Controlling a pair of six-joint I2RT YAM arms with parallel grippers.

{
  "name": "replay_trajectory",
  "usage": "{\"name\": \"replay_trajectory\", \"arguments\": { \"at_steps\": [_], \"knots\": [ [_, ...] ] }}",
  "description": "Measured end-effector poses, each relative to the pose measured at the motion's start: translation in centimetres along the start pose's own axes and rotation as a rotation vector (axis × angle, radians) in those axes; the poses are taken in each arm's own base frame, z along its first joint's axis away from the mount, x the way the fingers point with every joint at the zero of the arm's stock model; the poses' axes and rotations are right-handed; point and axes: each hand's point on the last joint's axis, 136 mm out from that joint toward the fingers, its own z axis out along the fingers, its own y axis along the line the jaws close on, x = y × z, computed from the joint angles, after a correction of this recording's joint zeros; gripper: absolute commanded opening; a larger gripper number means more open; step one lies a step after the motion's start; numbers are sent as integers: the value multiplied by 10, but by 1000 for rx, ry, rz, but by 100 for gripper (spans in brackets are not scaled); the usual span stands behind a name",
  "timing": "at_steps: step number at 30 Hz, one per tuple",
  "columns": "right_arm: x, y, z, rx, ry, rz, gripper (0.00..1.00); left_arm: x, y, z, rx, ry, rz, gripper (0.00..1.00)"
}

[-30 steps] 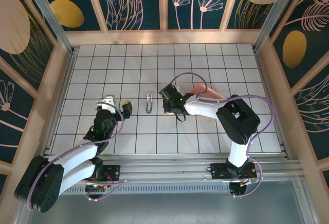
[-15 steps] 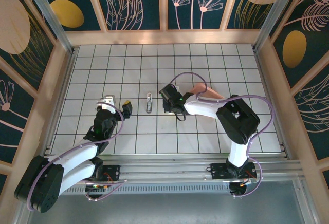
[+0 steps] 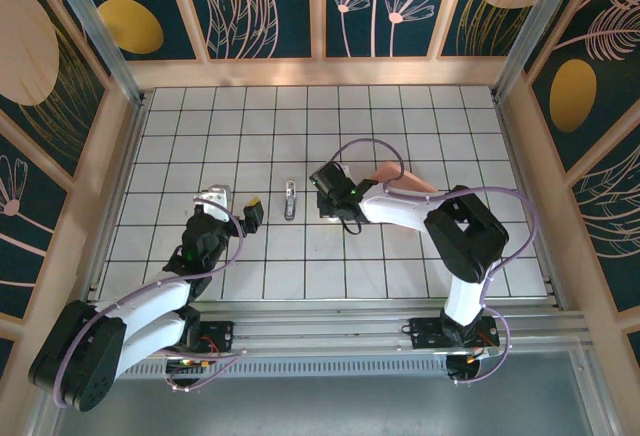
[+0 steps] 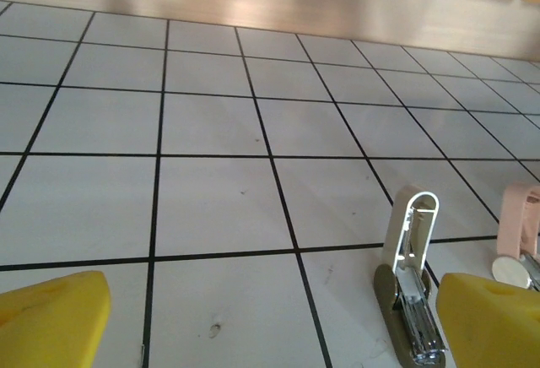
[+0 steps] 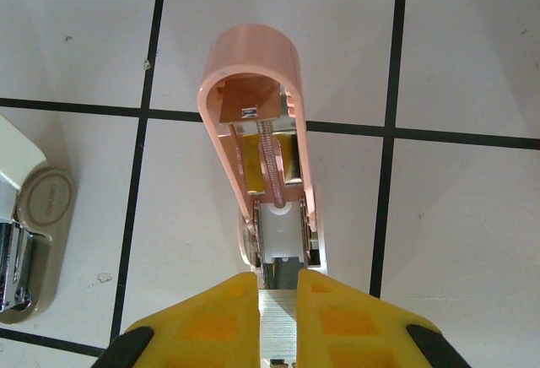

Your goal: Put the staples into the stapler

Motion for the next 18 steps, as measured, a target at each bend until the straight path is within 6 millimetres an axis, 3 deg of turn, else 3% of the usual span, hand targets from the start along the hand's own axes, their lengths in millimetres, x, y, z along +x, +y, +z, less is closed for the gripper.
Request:
{"name": "replay_trajectory", "arguments": {
  "at_steps": [18],
  "knots": [
    [5,-3,6,24,27,-27,13,1,-5,1,31,6,26,98]
  ]
}}
